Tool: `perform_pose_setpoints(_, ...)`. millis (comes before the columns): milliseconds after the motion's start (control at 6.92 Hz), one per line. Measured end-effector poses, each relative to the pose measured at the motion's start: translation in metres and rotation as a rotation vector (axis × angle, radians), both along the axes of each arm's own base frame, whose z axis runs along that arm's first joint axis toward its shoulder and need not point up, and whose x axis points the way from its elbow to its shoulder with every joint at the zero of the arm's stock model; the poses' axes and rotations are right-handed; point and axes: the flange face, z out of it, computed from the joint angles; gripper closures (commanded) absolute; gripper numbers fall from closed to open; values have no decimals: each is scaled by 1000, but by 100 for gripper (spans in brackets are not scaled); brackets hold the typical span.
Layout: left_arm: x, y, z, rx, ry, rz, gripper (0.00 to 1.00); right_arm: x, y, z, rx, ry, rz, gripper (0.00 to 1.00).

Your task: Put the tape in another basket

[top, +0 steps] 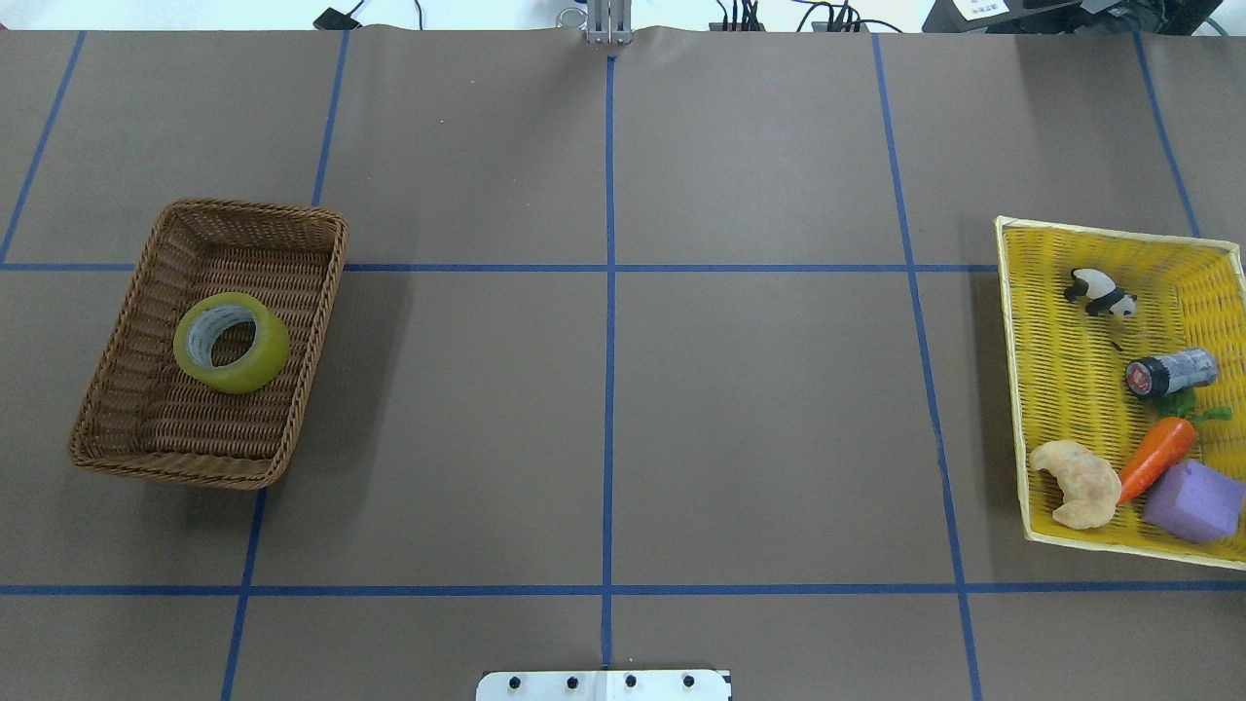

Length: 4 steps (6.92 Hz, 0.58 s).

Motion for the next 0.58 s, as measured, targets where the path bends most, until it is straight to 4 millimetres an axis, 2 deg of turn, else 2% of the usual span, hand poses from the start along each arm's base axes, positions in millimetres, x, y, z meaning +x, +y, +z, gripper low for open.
perform_pose_setpoints(289,2,0,12,-9,29,-5,2,3,0,1,-4,3,7,0)
perform_pose_setpoints(578,6,-3,12,-7,32,-1,2,5,1,1,-8,2,13,0)
